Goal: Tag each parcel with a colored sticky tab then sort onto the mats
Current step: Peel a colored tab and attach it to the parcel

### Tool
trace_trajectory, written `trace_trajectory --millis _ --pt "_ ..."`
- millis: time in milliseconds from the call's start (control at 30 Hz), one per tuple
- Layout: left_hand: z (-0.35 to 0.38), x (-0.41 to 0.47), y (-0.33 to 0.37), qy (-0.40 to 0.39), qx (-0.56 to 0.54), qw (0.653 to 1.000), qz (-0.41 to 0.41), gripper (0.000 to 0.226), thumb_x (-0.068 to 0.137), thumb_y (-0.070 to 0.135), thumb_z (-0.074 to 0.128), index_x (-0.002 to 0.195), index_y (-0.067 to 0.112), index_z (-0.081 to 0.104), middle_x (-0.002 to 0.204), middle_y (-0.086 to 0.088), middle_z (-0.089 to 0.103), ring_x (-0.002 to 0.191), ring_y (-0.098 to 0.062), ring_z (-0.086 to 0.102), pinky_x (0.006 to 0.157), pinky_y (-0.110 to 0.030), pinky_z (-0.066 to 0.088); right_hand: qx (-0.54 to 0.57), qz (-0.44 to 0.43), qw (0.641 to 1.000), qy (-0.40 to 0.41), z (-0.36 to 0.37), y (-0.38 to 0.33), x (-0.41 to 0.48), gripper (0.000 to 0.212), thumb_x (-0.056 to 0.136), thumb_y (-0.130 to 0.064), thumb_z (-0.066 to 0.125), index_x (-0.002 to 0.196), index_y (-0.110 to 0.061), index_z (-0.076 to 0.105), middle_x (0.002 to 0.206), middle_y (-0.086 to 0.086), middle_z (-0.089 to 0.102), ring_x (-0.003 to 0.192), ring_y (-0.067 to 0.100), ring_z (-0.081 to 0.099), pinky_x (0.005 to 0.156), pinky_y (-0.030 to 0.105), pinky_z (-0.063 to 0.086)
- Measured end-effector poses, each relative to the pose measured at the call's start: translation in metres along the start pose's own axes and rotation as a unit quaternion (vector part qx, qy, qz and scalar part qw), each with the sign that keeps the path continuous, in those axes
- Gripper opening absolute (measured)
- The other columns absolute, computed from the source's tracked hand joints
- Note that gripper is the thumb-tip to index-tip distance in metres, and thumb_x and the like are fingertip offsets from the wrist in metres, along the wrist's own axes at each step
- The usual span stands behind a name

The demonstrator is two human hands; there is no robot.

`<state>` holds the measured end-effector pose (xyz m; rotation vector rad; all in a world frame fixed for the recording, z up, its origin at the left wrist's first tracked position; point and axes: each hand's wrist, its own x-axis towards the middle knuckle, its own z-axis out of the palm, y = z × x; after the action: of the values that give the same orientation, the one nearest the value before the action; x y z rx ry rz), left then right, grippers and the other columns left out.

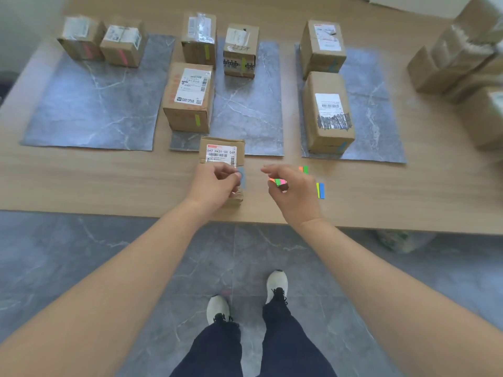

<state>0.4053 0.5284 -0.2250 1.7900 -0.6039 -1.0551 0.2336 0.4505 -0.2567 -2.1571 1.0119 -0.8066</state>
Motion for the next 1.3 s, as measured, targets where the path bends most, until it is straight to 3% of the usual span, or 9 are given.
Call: trace_trajectory --millis 67,167,300,467,633,767,1133,1300 --pt "-0.008 -0.004 -0.012 0.001 0.034 0.999 0.023 0.009 0.093 0.006 0.066 0.085 0.009 0.069 0.073 -0.009 0.068 0.064 -0.017 0.062 0.064 -0.03 0.059 0.005 0.041 0.998 -0.042 0.003 -0.005 -0.009 0.042 0.089 0.01 0.058 0.121 -0.014 0.074 0.121 0.0 0.072 0.099 0.003 0.061 0.079 0.026 0.056" --pt "-0.016 -0.007 -0.032 0.01 0.081 0.995 0.056 0.008 0.089 0.013 0.071 0.082 0.015 0.073 0.071 -0.008 0.07 0.064 -0.018 0.063 0.074 -0.04 0.058 -0.006 0.084 0.991 -0.102 0.009 -0.013 -0.019 0.048 0.094 0.008 0.054 0.134 -0.017 0.067 0.136 0.0 0.065 0.117 0.015 0.063 0.1 0.036 0.054" --pt "-0.02 -0.012 -0.054 0.035 0.118 0.989 0.076 0.011 0.085 0.016 0.076 0.077 0.023 0.077 0.066 0.007 0.071 0.06 -0.01 0.061 0.075 -0.038 0.058 -0.078 0.093 0.968 -0.218 0.02 -0.018 -0.018 0.063 0.098 0.003 0.049 0.153 -0.028 0.046 0.164 -0.008 0.036 0.149 0.017 0.037 0.121 0.038 0.033" --pt "-0.01 -0.011 -0.086 0.062 0.137 0.986 0.079 0.013 0.084 0.017 0.076 0.075 0.027 0.077 0.061 0.014 0.069 0.059 -0.006 0.061 0.073 -0.032 0.056 -0.144 0.026 0.949 -0.281 0.036 -0.008 -0.011 0.085 0.085 0.015 0.044 0.156 -0.032 0.041 0.168 -0.014 0.025 0.147 0.024 0.039 0.115 0.045 0.039" --pt "0.0 -0.006 -0.107 0.094 0.121 0.985 0.076 0.005 0.084 0.019 0.077 0.081 0.022 0.079 0.066 0.01 0.071 0.06 -0.005 0.061 0.072 -0.028 0.054 -0.143 0.002 0.949 -0.28 0.044 0.005 -0.007 0.081 0.085 0.017 0.044 0.15 -0.032 0.052 0.165 -0.017 0.03 0.147 0.015 0.037 0.113 0.035 0.044" --pt "0.007 -0.003 -0.109 0.115 0.123 0.983 0.08 0.009 0.084 0.02 0.075 0.076 0.022 0.079 0.064 0.01 0.071 0.059 -0.003 0.059 0.067 -0.024 0.049 -0.158 -0.015 0.945 -0.287 0.043 0.004 -0.005 0.077 0.087 0.015 0.043 0.148 -0.033 0.054 0.165 -0.018 0.03 0.146 0.015 0.039 0.1 0.025 0.045" --pt "0.025 -0.004 -0.109 0.186 0.062 0.98 0.039 0.015 0.079 0.032 0.079 0.068 0.02 0.078 0.063 0.006 0.072 0.06 -0.009 0.061 0.069 -0.038 0.054 -0.172 -0.028 0.931 -0.321 0.034 -0.001 -0.006 0.08 0.088 0.013 0.045 0.153 -0.034 0.047 0.168 -0.017 0.021 0.146 0.017 0.039 0.099 0.03 0.048" --pt "0.024 -0.002 -0.117 0.22 0.036 0.975 0.002 0.021 0.07 0.039 0.086 0.067 0.02 0.077 0.064 0.008 0.073 0.061 -0.006 0.063 0.067 -0.031 0.053 -0.194 -0.037 0.923 -0.33 0.033 0.002 -0.007 0.083 0.088 0.011 0.047 0.155 -0.038 0.042 0.169 -0.021 0.015 0.141 0.019 0.045 0.092 0.039 0.055"
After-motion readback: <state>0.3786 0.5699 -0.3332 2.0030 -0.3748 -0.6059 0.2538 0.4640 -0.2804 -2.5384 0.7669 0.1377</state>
